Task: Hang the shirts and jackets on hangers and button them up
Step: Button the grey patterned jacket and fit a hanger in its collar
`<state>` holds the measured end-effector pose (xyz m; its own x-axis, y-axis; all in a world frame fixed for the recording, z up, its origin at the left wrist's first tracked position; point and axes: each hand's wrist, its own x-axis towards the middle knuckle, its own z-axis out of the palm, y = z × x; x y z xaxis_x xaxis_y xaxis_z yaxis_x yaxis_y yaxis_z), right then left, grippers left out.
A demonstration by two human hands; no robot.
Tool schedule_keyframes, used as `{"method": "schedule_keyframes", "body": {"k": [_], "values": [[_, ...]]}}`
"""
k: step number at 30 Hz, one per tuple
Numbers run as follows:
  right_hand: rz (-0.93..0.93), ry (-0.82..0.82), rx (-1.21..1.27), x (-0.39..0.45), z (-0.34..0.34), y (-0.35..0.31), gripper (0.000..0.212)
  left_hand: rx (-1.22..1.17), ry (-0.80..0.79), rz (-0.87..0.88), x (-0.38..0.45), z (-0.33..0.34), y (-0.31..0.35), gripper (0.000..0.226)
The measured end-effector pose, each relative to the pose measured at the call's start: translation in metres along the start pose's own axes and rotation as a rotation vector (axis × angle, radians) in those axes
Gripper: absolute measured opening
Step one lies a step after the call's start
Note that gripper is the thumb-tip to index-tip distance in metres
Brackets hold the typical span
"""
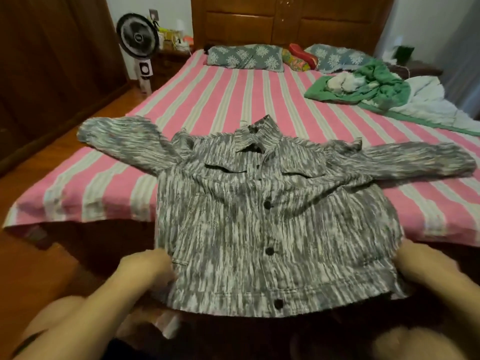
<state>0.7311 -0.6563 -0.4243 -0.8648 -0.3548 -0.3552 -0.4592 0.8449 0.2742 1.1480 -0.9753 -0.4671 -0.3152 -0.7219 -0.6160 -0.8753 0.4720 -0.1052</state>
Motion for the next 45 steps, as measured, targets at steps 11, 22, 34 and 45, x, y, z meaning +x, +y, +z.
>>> {"method": "schedule_keyframes", "body": {"k": [11, 22, 34, 45], "values": [[-0.516, 0.26, 0.382, -0.005, -0.125, -0.14, 0.024, -0.697, 0.047, 0.581, -0.01, -0.12, 0.083, 0.028], [-0.687, 0.416, 0.263, 0.235, -0.206, -0.284, 0.075, -0.037, 0.612, 0.602, 0.227, -0.26, 0.179, 0.074], [-0.476, 0.898, 0.072, 0.366, -0.231, -0.348, 0.03, 0.004, 0.963, 0.293, 0.321, -0.338, 0.225, 0.04], [-0.725, 0.251, 0.424, 0.207, -0.188, -0.294, 0.036, -0.431, 0.151, 0.519, 0.191, -0.276, 0.188, 0.055]]}}
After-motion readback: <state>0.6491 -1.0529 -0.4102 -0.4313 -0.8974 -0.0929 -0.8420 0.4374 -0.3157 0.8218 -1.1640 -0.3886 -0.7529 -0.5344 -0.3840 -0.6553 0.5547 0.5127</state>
